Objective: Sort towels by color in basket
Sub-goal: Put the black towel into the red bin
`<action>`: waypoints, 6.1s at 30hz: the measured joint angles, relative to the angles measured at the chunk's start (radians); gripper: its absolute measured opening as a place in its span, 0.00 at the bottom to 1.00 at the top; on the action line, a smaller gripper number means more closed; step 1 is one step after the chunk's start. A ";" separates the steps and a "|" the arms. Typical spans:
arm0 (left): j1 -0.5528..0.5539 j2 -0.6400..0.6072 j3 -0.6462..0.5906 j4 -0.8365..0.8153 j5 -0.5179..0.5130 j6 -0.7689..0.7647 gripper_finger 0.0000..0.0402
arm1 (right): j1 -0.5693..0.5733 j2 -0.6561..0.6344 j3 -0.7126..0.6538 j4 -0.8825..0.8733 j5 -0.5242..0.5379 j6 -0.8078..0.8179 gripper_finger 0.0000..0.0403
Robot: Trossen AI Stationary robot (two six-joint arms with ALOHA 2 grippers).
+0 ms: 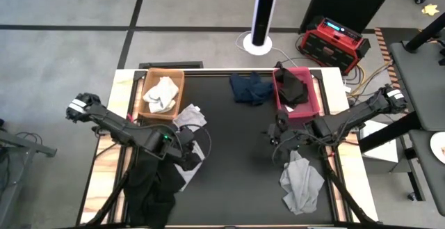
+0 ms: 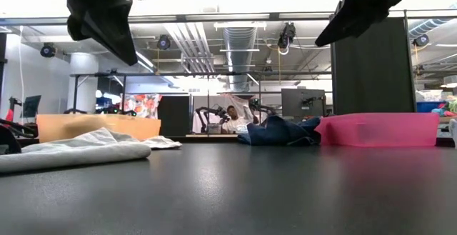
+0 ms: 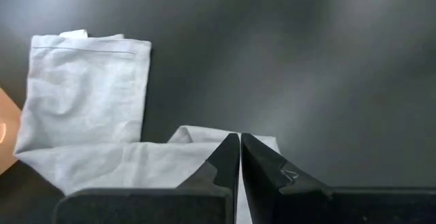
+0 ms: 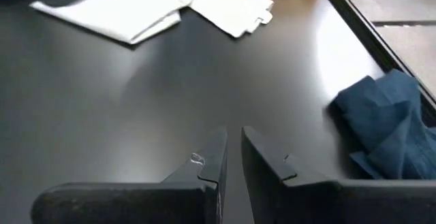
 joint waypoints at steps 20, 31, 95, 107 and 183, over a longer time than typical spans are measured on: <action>-0.046 0.198 0.224 -0.172 -0.003 0.053 0.00 | 0.170 -0.005 0.000 -0.172 -0.005 0.202 0.09; -0.046 0.197 0.230 -0.281 0.135 -0.024 0.00 | 0.181 -0.005 0.000 -0.304 0.018 0.322 0.09; -0.078 -0.057 -0.006 -0.422 0.431 -0.395 0.03 | 0.179 -0.005 -0.002 -0.277 0.297 0.219 0.09; -0.078 0.014 -0.007 -0.460 0.500 -0.422 0.39 | 0.179 -0.005 -0.003 -0.277 0.316 0.215 0.09; -0.286 0.156 1.024 -0.715 -0.948 0.372 0.00 | 0.179 -0.005 -0.003 -0.084 0.289 0.075 0.29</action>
